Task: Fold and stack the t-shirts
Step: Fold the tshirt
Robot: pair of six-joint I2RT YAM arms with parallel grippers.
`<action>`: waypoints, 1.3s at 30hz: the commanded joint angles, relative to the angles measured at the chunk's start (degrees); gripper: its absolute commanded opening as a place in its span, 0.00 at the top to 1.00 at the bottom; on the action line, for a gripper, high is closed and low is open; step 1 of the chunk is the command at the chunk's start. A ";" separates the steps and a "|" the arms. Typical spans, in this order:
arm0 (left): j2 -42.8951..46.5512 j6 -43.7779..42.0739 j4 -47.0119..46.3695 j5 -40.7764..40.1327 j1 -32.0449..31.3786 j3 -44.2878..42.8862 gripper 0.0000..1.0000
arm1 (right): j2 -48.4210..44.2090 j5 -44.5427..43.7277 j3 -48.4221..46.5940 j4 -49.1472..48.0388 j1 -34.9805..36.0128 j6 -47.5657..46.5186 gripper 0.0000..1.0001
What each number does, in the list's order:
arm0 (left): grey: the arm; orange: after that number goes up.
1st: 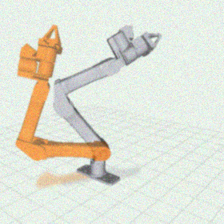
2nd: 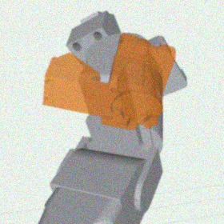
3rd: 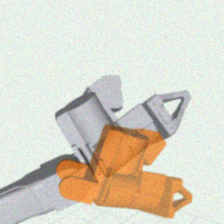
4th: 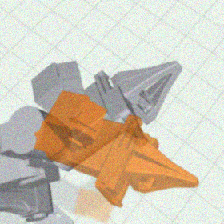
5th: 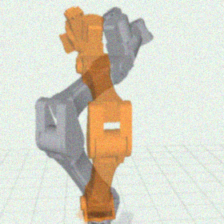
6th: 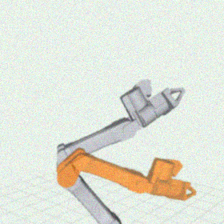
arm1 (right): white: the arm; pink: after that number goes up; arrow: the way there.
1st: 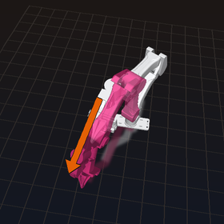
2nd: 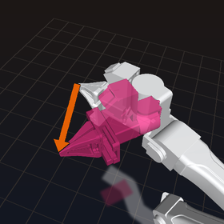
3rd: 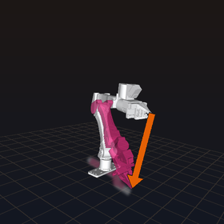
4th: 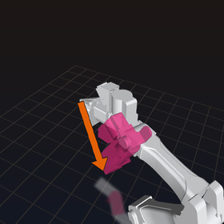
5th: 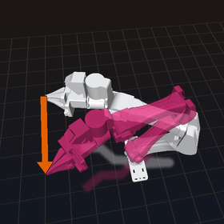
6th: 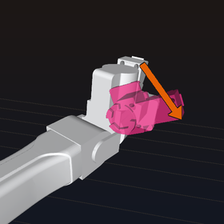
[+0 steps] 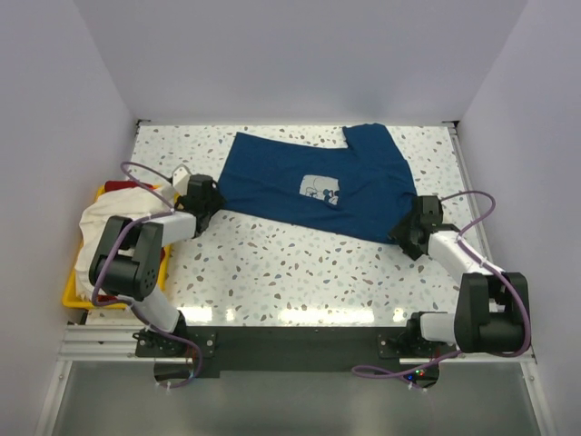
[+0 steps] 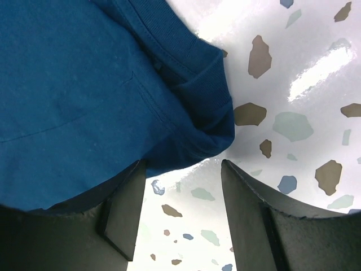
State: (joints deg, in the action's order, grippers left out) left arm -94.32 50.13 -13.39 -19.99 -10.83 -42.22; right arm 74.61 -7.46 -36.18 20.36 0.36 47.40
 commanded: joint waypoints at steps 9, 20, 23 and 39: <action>-4.73 -0.12 -1.29 -2.34 0.81 -3.57 0.46 | 0.54 -3.08 -1.69 -2.25 -0.18 -1.25 0.47; -6.14 -1.18 1.25 -2.07 1.07 -6.39 1.00 | 3.26 -3.34 -8.53 0.37 -2.55 -3.62 0.86; -4.30 0.22 5.63 -3.65 1.07 -6.82 1.00 | 4.40 -3.17 -11.88 3.53 -3.69 -4.24 1.00; 11.34 11.47 25.42 -10.59 -2.96 3.45 1.00 | -4.46 0.70 -15.23 20.50 -12.14 -6.88 1.00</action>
State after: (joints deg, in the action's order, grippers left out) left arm -87.81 57.67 6.50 -23.92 -12.34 -40.49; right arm 73.97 -5.26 -48.86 35.68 -10.31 42.04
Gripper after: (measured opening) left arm 0.029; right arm 0.031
